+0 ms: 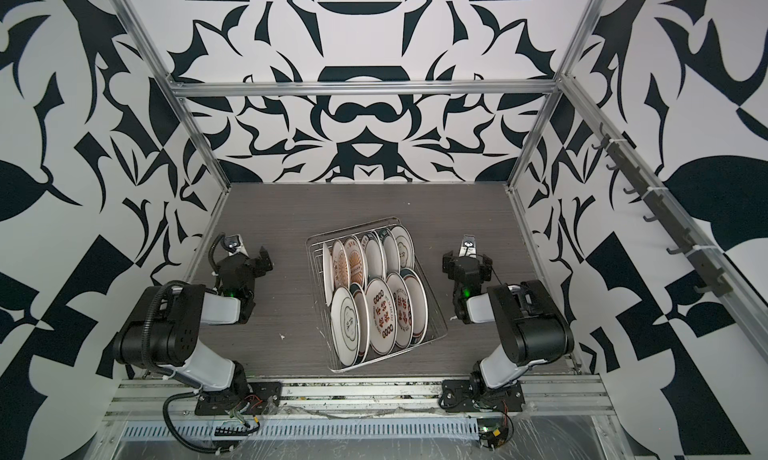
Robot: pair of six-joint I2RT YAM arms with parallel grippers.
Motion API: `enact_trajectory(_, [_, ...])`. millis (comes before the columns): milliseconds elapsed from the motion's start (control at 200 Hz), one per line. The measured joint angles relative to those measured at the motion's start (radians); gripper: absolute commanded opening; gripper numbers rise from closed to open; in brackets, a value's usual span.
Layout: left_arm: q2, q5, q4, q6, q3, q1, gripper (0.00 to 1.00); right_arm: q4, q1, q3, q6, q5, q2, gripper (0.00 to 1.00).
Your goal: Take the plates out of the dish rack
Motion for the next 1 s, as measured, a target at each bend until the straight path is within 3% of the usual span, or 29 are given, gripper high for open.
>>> enact_trajectory(370, [-0.002, 0.002, -0.007, 0.0, 0.0, 0.0, 0.99, -0.065, 0.0, -0.001, 0.008, 0.019, -0.098, 1.0])
enact_trajectory(570, [-0.088, -0.022, -0.172, -0.011, 0.067, 0.0, 0.99, -0.208, 0.0, 0.011, 0.028, 0.035, -0.232, 1.0])
enact_trajectory(760, [-0.205, -0.043, -0.375, -0.045, 0.147, 0.0, 0.99, -0.486, 0.003, 0.088, 0.102, 0.053, -0.383, 1.0])
enact_trajectory(1000, [-0.287, -0.04, -0.771, -0.153, 0.338, -0.008, 0.99, -0.885, 0.011, 0.263, 0.28, 0.023, -0.52, 1.0])
